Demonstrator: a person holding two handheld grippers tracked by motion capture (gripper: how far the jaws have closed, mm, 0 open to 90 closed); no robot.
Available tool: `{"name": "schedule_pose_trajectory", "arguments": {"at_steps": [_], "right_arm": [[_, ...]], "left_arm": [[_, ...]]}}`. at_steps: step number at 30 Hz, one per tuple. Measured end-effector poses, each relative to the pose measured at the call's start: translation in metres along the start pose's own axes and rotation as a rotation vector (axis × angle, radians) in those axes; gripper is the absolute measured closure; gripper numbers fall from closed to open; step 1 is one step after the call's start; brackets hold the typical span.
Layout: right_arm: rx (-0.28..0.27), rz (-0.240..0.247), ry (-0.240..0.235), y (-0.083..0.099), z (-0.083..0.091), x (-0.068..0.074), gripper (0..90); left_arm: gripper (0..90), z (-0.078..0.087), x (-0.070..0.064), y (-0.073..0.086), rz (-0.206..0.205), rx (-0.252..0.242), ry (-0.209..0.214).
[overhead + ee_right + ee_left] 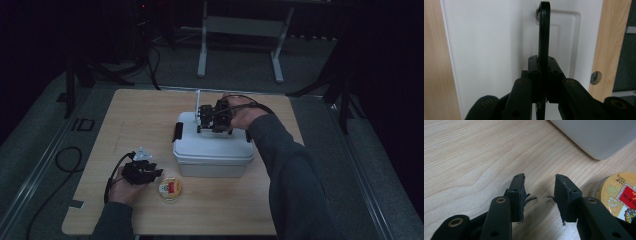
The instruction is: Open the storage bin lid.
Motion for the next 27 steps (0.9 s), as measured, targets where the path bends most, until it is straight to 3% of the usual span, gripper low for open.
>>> {"name": "schedule_pose_trajectory", "arguments": {"at_steps": [27], "right_arm": [[0.011,-0.027,0.027,0.014,0.018,-0.004,84.5]], "left_arm": [[60.8,0.0,0.0,0.0,0.0,-0.001,0.0]]}}
Point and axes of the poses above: each handheld gripper's, and its own axes: z roughly backward along the jaws, y roughly out of its underside, x roughly to its left, the point moved 4 cm from there along -z, roughly forward along the jaws, and after that the axes turned 14 degrees about z, right-handed, at the moved point
